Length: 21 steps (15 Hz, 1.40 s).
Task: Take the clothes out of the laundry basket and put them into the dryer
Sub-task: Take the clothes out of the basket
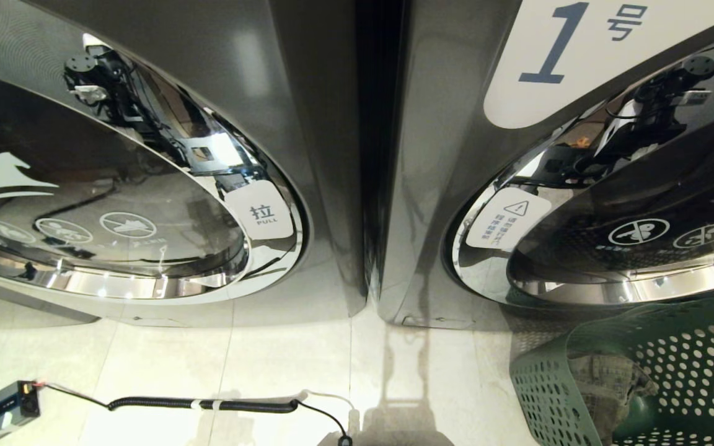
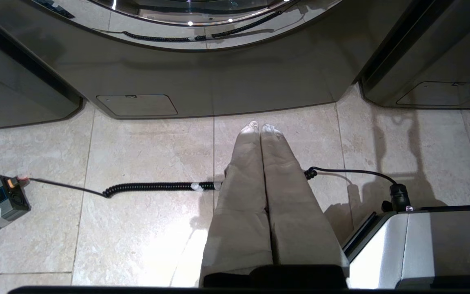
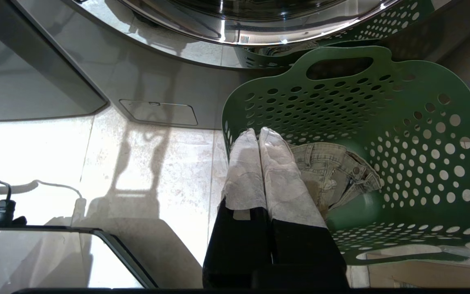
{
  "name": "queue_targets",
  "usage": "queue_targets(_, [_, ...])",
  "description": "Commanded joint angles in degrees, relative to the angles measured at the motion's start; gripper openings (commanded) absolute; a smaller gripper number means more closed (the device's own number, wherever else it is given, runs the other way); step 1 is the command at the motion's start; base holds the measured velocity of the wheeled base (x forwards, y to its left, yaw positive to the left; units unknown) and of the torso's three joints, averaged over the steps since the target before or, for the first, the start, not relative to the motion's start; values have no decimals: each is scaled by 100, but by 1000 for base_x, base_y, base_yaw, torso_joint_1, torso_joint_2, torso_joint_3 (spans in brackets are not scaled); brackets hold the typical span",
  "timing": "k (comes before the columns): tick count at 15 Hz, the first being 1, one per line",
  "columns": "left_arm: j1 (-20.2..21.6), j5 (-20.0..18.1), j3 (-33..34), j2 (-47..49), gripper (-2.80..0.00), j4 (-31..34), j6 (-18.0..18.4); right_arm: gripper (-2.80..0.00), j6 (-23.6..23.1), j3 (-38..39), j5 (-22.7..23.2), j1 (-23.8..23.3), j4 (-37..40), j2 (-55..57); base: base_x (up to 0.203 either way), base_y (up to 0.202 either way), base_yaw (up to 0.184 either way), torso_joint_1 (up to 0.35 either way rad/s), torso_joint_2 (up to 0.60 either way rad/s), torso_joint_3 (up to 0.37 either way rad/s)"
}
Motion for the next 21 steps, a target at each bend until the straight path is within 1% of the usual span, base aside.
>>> queue_targets(1, [-2,1,1,-11,-280,1,8,-280,-8,0,-4,2,-1,0,0,0,0,0,0,0])
queue_targets(9, [-2,-8,1,-11,-280,1,7,-280,-20,0,3,2,-1,0,0,0,0,0,1,-10])
queue_targets(18, [5,-8,1,-11,-280,1,-10,-280,-11,0,3,2,-1,0,0,0,0,5,3,-179])
queue_targets(21, [5,-6,1,-11,-280,1,-10,-280,-89,0,14,2,-1,0,0,0,0,2,3,-64])
